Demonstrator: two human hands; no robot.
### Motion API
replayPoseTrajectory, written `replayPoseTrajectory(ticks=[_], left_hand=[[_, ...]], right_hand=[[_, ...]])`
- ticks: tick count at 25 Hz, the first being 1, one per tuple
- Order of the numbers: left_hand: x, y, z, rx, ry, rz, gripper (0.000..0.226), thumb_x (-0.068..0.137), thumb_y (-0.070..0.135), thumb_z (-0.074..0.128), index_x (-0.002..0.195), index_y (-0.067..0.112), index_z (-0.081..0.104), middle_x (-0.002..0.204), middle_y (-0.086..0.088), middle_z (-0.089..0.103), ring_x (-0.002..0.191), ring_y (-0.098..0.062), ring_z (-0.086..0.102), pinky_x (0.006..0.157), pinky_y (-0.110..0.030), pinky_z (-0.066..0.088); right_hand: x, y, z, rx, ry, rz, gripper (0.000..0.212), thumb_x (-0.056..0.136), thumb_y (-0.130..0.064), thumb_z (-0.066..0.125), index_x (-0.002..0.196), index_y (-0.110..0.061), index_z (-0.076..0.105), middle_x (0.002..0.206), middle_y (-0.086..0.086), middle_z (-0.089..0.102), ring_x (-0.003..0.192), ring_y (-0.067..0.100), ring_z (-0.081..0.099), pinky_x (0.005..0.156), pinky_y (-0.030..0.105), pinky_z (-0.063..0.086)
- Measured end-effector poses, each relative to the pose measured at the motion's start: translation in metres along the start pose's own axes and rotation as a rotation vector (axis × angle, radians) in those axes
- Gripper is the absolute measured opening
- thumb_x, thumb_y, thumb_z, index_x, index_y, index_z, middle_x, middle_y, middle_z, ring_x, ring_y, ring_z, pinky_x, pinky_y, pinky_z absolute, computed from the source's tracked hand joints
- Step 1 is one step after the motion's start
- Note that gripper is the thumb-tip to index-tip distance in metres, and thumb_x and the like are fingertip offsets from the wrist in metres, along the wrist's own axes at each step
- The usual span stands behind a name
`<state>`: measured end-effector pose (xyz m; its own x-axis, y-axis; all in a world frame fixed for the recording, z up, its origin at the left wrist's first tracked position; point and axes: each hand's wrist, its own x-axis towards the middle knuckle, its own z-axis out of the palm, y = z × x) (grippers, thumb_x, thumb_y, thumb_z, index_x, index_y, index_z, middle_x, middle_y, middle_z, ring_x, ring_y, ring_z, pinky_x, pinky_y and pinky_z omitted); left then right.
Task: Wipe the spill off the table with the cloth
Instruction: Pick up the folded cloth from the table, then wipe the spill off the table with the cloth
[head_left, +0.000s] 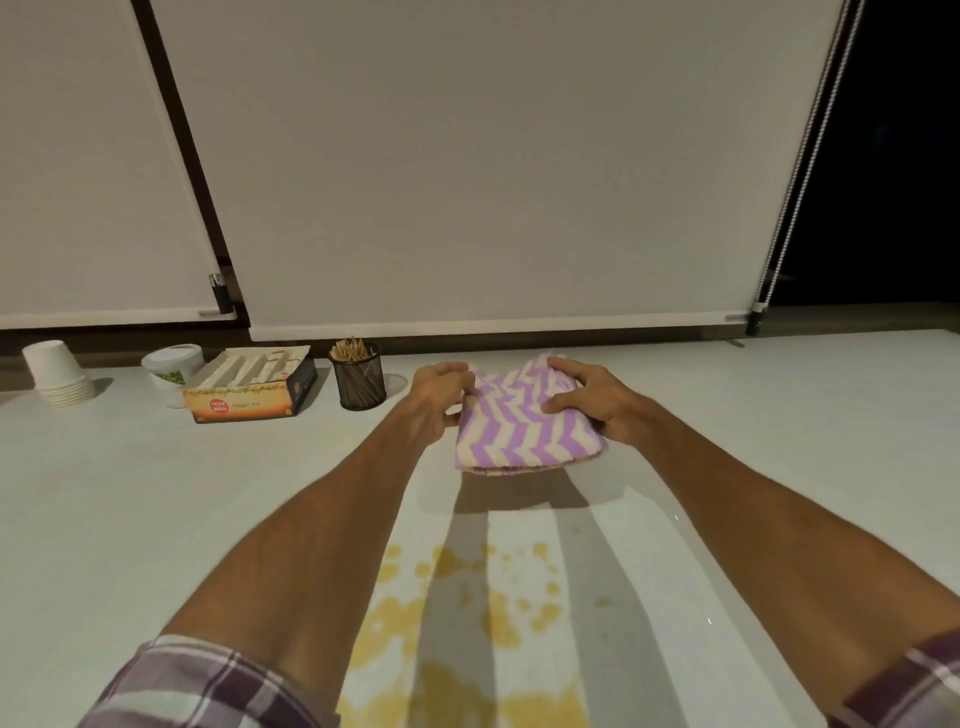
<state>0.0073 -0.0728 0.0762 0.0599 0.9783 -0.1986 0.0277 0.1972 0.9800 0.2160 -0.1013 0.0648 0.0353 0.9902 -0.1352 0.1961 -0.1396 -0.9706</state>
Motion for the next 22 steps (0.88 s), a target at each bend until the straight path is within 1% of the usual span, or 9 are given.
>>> replayPoseTrajectory(ticks=[3, 7, 8, 10, 12, 14, 17, 20, 22], left_hand=[[-0.044, -0.002, 0.002, 0.042, -0.086, 0.049, 0.045, 0.089, -0.002, 0.059, 0.132, 0.009, 0.054, 0.114, -0.012, 0.058, 0.103, -0.023, 0.057, 0.091, -0.039, 0.053], [-0.107, -0.018, 0.004, 0.088, -0.195, 0.101, 0.051, 0.087, -0.001, 0.064, 0.135, 0.011, 0.051, 0.127, -0.013, 0.057, 0.105, -0.023, 0.058, 0.079, -0.033, 0.056], [-0.121, -0.022, 0.005, 0.101, -0.217, 0.109, 0.052, 0.087, -0.002, 0.064, 0.136, 0.011, 0.050, 0.129, -0.013, 0.057, 0.105, -0.024, 0.059, 0.076, -0.031, 0.056], [-0.151, -0.033, 0.006, 0.117, -0.251, 0.110, 0.055, 0.086, -0.004, 0.064, 0.137, 0.011, 0.049, 0.132, -0.011, 0.055, 0.108, -0.024, 0.059, 0.072, -0.029, 0.057], [-0.175, -0.045, 0.009, 0.145, -0.284, 0.100, 0.059, 0.085, -0.007, 0.064, 0.139, 0.010, 0.047, 0.135, -0.009, 0.053, 0.111, -0.025, 0.059, 0.076, -0.033, 0.059], [-0.194, -0.058, 0.012, 0.180, -0.327, 0.093, 0.063, 0.084, -0.008, 0.065, 0.141, 0.010, 0.044, 0.135, -0.009, 0.052, 0.112, -0.025, 0.059, 0.081, -0.037, 0.059], [-0.213, -0.077, 0.016, 0.250, -0.365, 0.085, 0.071, 0.082, -0.011, 0.066, 0.145, 0.007, 0.039, 0.137, -0.012, 0.051, 0.115, -0.029, 0.058, 0.081, -0.037, 0.059], [-0.224, -0.099, 0.021, 0.393, -0.313, 0.112, 0.074, 0.079, -0.007, 0.071, 0.145, 0.006, 0.040, 0.138, -0.017, 0.051, 0.118, -0.033, 0.058, 0.088, -0.043, 0.058], [-0.228, -0.111, 0.027, 0.572, -0.256, 0.171, 0.070, 0.079, 0.000, 0.072, 0.142, 0.004, 0.042, 0.138, -0.016, 0.050, 0.120, -0.032, 0.057, 0.094, -0.043, 0.055]], right_hand=[[-0.053, -0.005, -0.003, 0.003, 0.065, -0.012, 0.075, 0.078, 0.001, 0.075, 0.141, -0.026, 0.045, 0.128, 0.010, 0.050, 0.094, 0.023, 0.061, 0.060, 0.029, 0.057], [-0.128, 0.004, -0.005, -0.036, 0.142, 0.000, 0.075, 0.076, 0.000, 0.076, 0.140, -0.027, 0.047, 0.127, 0.010, 0.052, 0.104, 0.030, 0.059, 0.069, 0.034, 0.056], [-0.145, 0.008, -0.004, -0.036, 0.155, 0.008, 0.075, 0.076, 0.000, 0.076, 0.140, -0.026, 0.047, 0.126, 0.010, 0.052, 0.103, 0.030, 0.059, 0.069, 0.034, 0.056], [-0.180, 0.017, -0.003, -0.044, 0.177, 0.019, 0.074, 0.076, -0.001, 0.076, 0.139, -0.027, 0.048, 0.122, 0.008, 0.053, 0.096, 0.026, 0.060, 0.064, 0.031, 0.056], [-0.209, 0.026, -0.005, -0.044, 0.204, 0.040, 0.072, 0.076, -0.002, 0.077, 0.138, -0.027, 0.048, 0.117, 0.006, 0.054, 0.094, 0.025, 0.060, 0.061, 0.030, 0.056], [-0.236, 0.035, -0.007, -0.057, 0.224, 0.069, 0.071, 0.077, -0.003, 0.076, 0.137, -0.028, 0.048, 0.115, 0.007, 0.054, 0.097, 0.028, 0.060, 0.063, 0.032, 0.056], [-0.265, 0.047, -0.007, -0.082, 0.226, 0.107, 0.069, 0.078, -0.004, 0.075, 0.138, -0.026, 0.047, 0.121, 0.011, 0.053, 0.102, 0.031, 0.059, 0.075, 0.039, 0.057], [-0.283, 0.063, -0.008, -0.101, 0.217, 0.126, 0.070, 0.079, -0.002, 0.074, 0.140, -0.023, 0.046, 0.127, 0.015, 0.051, 0.111, 0.036, 0.057, 0.093, 0.049, 0.053], [-0.287, 0.072, -0.010, -0.095, 0.245, 0.133, 0.071, 0.080, 0.004, 0.071, 0.141, -0.020, 0.046, 0.132, 0.016, 0.051, 0.113, 0.038, 0.056, 0.094, 0.049, 0.052]])
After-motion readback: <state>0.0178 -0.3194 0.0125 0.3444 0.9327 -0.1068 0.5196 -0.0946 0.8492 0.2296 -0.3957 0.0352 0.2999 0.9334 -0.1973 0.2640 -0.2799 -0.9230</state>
